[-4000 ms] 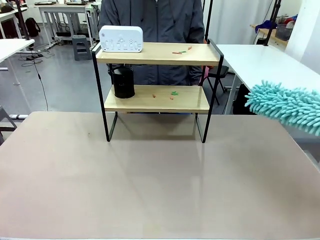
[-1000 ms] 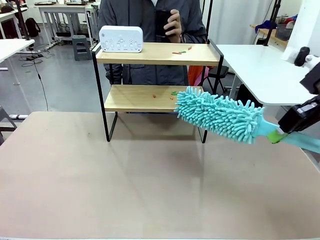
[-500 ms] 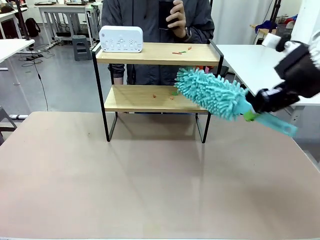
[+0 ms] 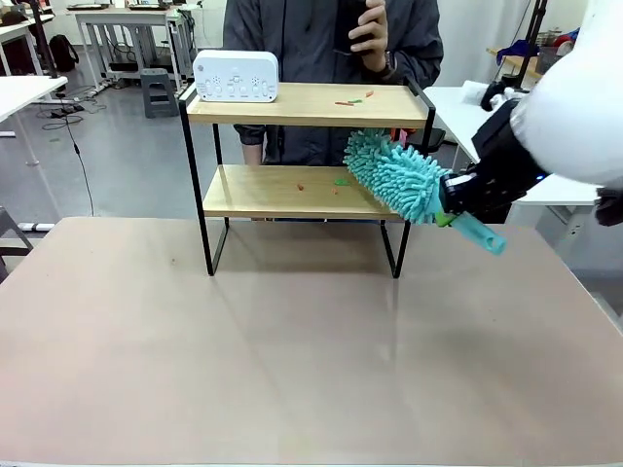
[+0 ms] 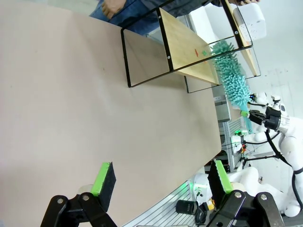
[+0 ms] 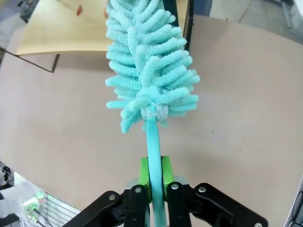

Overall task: Clean the shelf.
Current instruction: Clean the specific tier of the Shelf with the Duster once objects are removed.

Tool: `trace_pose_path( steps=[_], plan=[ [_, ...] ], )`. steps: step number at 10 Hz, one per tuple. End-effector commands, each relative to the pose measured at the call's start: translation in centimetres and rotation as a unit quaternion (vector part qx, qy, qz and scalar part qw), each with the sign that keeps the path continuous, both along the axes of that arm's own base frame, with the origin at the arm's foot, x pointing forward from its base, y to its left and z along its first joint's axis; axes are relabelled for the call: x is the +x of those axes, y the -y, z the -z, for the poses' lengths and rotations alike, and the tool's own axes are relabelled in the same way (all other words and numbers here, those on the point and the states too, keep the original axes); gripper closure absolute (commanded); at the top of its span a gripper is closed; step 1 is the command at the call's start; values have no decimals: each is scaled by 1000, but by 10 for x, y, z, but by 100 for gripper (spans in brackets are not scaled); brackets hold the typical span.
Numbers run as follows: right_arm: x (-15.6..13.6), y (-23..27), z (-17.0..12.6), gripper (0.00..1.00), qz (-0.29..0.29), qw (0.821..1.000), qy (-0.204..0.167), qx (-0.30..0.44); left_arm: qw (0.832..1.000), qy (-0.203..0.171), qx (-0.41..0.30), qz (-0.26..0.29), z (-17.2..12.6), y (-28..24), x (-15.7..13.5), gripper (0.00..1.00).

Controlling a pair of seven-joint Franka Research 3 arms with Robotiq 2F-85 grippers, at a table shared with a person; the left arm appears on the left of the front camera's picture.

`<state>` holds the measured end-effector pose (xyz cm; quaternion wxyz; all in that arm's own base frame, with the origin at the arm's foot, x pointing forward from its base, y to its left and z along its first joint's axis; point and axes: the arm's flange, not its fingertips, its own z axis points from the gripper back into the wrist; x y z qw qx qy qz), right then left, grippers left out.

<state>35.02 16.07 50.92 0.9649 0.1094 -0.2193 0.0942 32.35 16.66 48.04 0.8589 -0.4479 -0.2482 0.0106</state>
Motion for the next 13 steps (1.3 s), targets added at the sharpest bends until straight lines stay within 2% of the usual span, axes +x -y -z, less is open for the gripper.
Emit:
trace_pose_path(
  steps=[1,7,9,11,12,13],
  plan=[
    [14,-25,6,88,16,1000,-13,-13,1000,10,2,6,0,1,-1,0],
    [35,-58,7,88,-39,998,-41,10,1000,10,2,6,0,1,-1,0],
    [44,-78,9,88,-79,996,-50,4,1000,10,2,6,0,1,-1,0],
    [46,-87,4,88,-152,986,-67,27,1000,10,2,6,0,1,-1,0],
    [44,-84,0,88,-207,974,-89,29,1000,10,2,6,0,1,-1,0],
    [41,-75,-2,88,-282,945,-166,21,1000,10,2,6,0,1,-1,0]
  ],
)
